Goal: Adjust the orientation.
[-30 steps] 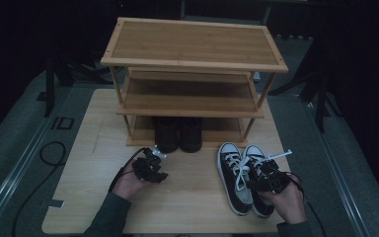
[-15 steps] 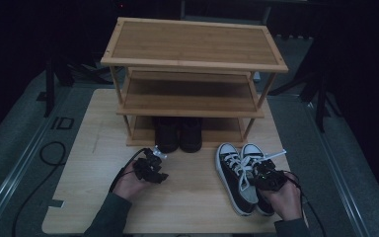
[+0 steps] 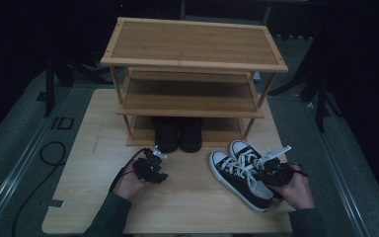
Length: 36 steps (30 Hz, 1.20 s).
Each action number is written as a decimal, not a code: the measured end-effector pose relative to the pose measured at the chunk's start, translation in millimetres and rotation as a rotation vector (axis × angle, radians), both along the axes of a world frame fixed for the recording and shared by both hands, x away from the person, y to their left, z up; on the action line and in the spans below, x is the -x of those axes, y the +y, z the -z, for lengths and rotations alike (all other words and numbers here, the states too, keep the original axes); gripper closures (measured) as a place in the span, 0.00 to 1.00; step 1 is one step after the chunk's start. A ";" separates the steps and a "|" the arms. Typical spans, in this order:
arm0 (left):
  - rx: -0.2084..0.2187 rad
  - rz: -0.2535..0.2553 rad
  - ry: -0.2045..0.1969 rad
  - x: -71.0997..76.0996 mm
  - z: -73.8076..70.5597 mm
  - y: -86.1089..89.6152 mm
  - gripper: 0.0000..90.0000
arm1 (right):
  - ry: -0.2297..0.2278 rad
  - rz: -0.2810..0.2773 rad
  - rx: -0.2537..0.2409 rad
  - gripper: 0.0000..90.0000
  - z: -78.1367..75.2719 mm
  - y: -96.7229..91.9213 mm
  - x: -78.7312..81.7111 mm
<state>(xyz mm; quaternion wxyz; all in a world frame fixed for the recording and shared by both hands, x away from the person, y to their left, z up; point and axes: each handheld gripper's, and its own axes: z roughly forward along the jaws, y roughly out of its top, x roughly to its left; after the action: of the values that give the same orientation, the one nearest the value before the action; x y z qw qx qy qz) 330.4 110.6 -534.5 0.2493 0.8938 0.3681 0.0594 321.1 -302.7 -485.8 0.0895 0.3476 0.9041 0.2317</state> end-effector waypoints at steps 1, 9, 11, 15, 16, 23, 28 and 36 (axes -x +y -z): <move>0.001 0.001 0.000 0.0 0.1 -0.2 0.62 | 0.005 0.003 -0.002 0.91 0.1 -1.4 -1.7; -0.003 0.004 0.002 0.2 1.5 -2.5 0.62 | 0.026 0.060 -0.016 0.76 3.4 -2.5 -5.4; -0.003 0.004 0.002 0.2 1.6 -2.6 0.62 | 0.037 0.080 -0.027 0.73 5.6 -2.1 -6.9; -0.002 0.003 0.003 0.0 1.5 -2.2 0.62 | 0.058 0.101 -0.044 0.70 9.5 0.1 -11.1; -0.002 0.002 0.003 0.1 1.6 -2.1 0.62 | 0.062 0.102 -0.046 0.69 10.9 0.8 -12.2; -0.001 0.003 0.003 0.1 1.6 -2.1 0.62 | 0.055 0.098 -0.002 0.74 15.5 10.0 -14.5; -0.002 0.004 0.005 -0.2 1.5 -1.2 0.62 | 0.047 0.069 0.051 0.89 11.9 14.9 -15.3; 0.004 -0.009 0.004 -0.7 1.1 1.7 0.62 | 0.055 0.040 0.037 0.92 10.7 11.4 -18.6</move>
<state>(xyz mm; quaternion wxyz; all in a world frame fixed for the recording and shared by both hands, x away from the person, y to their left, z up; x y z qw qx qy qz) 331.1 112.3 -535.6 0.2501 0.8917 0.3727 0.0579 339.7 -291.3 -496.5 0.0754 0.3702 0.9032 0.2036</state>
